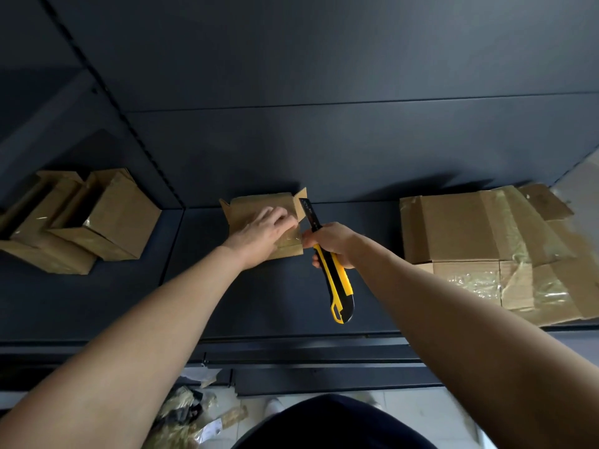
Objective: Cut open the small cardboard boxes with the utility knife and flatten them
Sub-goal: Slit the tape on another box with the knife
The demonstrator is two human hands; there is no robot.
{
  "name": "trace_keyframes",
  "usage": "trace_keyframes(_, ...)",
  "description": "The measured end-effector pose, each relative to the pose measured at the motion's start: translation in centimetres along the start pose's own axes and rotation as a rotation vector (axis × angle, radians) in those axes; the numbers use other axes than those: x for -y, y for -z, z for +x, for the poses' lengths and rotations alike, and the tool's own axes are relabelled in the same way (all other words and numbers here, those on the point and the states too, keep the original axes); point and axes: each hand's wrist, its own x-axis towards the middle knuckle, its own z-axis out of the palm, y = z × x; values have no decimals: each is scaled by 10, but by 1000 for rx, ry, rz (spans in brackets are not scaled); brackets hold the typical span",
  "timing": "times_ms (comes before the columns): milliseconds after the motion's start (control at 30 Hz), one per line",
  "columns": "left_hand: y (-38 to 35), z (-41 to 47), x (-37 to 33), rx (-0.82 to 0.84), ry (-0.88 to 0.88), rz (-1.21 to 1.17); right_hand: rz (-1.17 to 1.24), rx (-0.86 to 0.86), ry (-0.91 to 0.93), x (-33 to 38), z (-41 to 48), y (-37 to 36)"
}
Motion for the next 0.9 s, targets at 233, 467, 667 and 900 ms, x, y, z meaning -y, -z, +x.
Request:
trace_keyframes(233, -8, 4, 13, -25, 96, -135, 44, -70, 23, 7, 10, -17)
trace_keyframes(467, -15, -6, 38, -321, 643, -588, 75, -86, 43, 12, 16, -13)
trace_keyframes(667, -9, -6, 42, -342, 722, -712, 74, -165, 99, 22, 17, -16)
trace_keyframes(900, 30, 11, 32, -359, 730, -441, 41, -211, 162, 48, 4, 6)
